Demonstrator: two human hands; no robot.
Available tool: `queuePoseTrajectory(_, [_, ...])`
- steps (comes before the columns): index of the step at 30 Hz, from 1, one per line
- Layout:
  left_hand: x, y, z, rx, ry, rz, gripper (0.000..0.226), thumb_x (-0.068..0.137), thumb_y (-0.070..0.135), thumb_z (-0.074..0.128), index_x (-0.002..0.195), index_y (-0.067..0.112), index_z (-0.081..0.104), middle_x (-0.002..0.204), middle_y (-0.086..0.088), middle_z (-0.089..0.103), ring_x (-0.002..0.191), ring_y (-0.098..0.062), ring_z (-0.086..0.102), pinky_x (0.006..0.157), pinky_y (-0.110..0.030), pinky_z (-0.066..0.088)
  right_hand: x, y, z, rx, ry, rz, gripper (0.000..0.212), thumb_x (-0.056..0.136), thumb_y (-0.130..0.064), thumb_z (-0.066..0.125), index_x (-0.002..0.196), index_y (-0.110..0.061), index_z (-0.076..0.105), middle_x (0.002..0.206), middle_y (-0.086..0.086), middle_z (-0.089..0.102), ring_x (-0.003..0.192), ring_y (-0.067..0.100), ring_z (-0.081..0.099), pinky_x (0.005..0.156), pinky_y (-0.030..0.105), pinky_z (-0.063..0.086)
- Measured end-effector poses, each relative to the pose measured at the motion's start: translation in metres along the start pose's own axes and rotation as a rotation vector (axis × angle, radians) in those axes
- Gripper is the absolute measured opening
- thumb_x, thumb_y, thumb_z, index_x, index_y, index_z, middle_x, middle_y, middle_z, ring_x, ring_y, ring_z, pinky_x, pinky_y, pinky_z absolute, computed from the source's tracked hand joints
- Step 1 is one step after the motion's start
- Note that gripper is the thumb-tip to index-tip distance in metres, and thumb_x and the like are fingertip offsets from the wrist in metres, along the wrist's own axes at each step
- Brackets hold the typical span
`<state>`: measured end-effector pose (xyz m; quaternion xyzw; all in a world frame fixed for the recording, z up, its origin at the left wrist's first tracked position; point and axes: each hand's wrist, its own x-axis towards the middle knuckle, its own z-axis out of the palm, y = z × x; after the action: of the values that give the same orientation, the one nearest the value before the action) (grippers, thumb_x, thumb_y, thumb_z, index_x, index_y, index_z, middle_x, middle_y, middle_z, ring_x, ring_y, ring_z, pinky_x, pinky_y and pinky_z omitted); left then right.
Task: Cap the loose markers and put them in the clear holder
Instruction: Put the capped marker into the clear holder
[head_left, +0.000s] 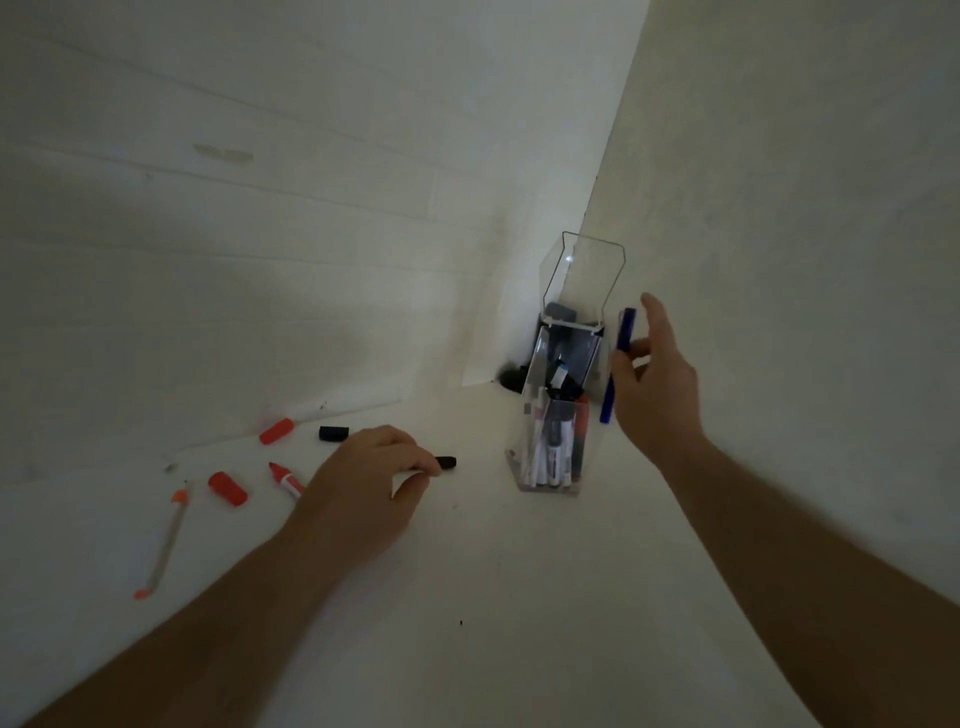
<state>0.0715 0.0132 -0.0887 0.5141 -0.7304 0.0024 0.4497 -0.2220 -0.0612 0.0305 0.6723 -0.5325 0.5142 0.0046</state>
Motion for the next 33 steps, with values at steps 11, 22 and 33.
queuePoseTrajectory(11, [-0.002, 0.002, 0.003, 0.023, -0.108, -0.011, 0.016, 0.086, 0.030, 0.067, 0.092, 0.045, 0.069, 0.098, 0.026, 0.056, 0.097, 0.001, 0.051, 0.086, -0.026, 0.043, -0.009, 0.016, 0.016, -0.307, -0.207, -0.117, 0.026, 0.101, -0.022, 0.057, 0.126, -0.029, 0.060, 0.093, 0.004, 0.074, 0.063, 0.012, 0.059, 0.059, 0.025, 0.043])
queuePoseTrajectory(22, [-0.001, 0.001, 0.002, 0.091, -0.107, -0.045, 0.016, 0.086, 0.028, 0.068, 0.093, 0.042, 0.072, 0.097, 0.023, 0.060, 0.096, -0.007, 0.055, 0.087, -0.030, 0.047, -0.026, 0.001, 0.024, -0.155, 0.060, -0.202, 0.046, 0.093, 0.004, 0.044, 0.130, -0.013, 0.065, 0.111, 0.006, 0.060, 0.096, 0.022, 0.057, 0.082, 0.032, 0.047])
queuePoseTrajectory(33, [0.006, -0.049, -0.046, 0.586, 0.083, -0.366, 0.032, 0.087, 0.020, 0.055, 0.106, 0.039, 0.072, 0.108, 0.005, 0.070, 0.101, -0.030, 0.056, 0.087, -0.039, 0.047, -0.098, -0.049, 0.164, -0.192, -0.741, -0.129, 0.045, 0.100, -0.046, 0.050, 0.144, -0.038, 0.050, 0.145, -0.004, 0.045, 0.132, 0.027, 0.037, 0.106, 0.044, 0.041])
